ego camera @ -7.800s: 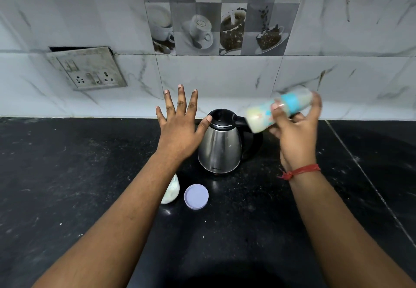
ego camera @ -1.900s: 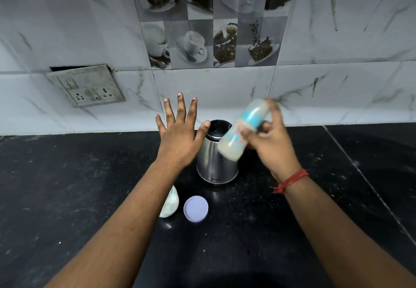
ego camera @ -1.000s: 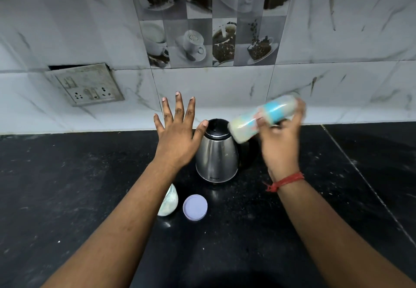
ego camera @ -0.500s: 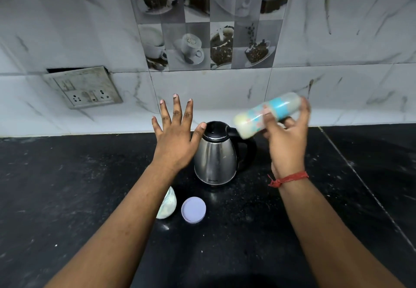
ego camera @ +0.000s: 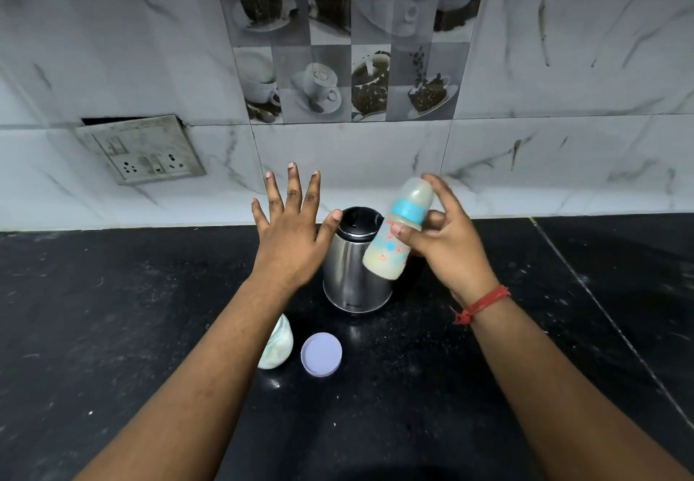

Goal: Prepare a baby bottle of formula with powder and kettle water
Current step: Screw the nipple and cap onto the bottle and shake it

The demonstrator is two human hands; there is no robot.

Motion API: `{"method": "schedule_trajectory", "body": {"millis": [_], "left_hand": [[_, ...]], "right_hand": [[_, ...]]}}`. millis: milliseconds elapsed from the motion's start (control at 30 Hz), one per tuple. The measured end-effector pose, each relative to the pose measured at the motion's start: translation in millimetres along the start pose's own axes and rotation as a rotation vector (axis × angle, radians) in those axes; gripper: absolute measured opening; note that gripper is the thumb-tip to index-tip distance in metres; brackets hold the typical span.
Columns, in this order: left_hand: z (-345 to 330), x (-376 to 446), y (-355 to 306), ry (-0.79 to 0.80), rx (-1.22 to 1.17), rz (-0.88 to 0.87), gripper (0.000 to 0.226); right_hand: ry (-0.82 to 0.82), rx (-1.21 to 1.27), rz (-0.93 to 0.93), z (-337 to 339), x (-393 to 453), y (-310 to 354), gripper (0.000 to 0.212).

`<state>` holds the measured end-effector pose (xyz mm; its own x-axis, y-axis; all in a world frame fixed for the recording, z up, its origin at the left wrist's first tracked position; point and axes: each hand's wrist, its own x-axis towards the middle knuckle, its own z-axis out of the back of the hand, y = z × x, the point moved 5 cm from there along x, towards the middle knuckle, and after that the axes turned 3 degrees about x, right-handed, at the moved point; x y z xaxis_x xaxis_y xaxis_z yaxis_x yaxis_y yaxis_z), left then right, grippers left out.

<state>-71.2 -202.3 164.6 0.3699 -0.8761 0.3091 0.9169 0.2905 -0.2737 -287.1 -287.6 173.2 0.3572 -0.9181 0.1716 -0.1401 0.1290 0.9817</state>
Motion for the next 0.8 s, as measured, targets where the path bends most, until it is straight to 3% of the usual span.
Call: {"method": "schedule_trajectory", "body": {"millis": [33,133,167,200,300,333,433,500,600,633,667,733,800], "left_hand": [[0,0,-1,-0.002,-0.007,-0.004,0.086],[1,-2,-2,-0.002,-0.005,-0.009,0.087],[1,-3,-2,0.000,-0.001,-0.010,0.087],[1,-3,-2,0.002,0.003,-0.010,0.087],[1,-4,-2,0.001,0.001,-0.009,0.087],[1,-4,-2,-0.001,0.001,-0.009,0.089],[1,-6,-1,-0.004,0.000,-0.007,0.093],[2,-8,-2,-0.002,0.000,-0.009,0.091],[2,-9,-4,0.003,0.000,-0.013,0.089],[3,-9,-4,0.000,0.000,-0.016,0.090],[4,-10,-4,-0.004,0.001,-0.017,0.090],[4,-12,-4,-0.006,0.000,-0.013,0.089],[3,-13,-6,-0.001,-0.001,-0.007,0.087]], "right_hand": [[-0.020,0.060,0.000,3,1,2,0.078],[-0.367,0.271,0.117,25,0,13,0.075],[-0.408,0.271,0.148,27,-1,13,0.075],[-0.371,0.218,0.151,23,-1,10,0.076],[0.042,-0.017,0.002,1,-1,-2,0.082],[0.060,0.005,-0.003,2,0,0,0.080],[-0.299,0.286,0.118,29,2,15,0.068],[-0.393,0.222,0.181,32,-2,16,0.069],[0.007,-0.068,0.031,8,-5,-1,0.076],[0.052,-0.050,0.001,9,-5,-1,0.076],[-0.012,0.026,0.013,17,-2,3,0.074],[-0.307,0.208,0.078,38,0,12,0.071],[-0.498,0.192,0.137,42,-6,8,0.075]]}}
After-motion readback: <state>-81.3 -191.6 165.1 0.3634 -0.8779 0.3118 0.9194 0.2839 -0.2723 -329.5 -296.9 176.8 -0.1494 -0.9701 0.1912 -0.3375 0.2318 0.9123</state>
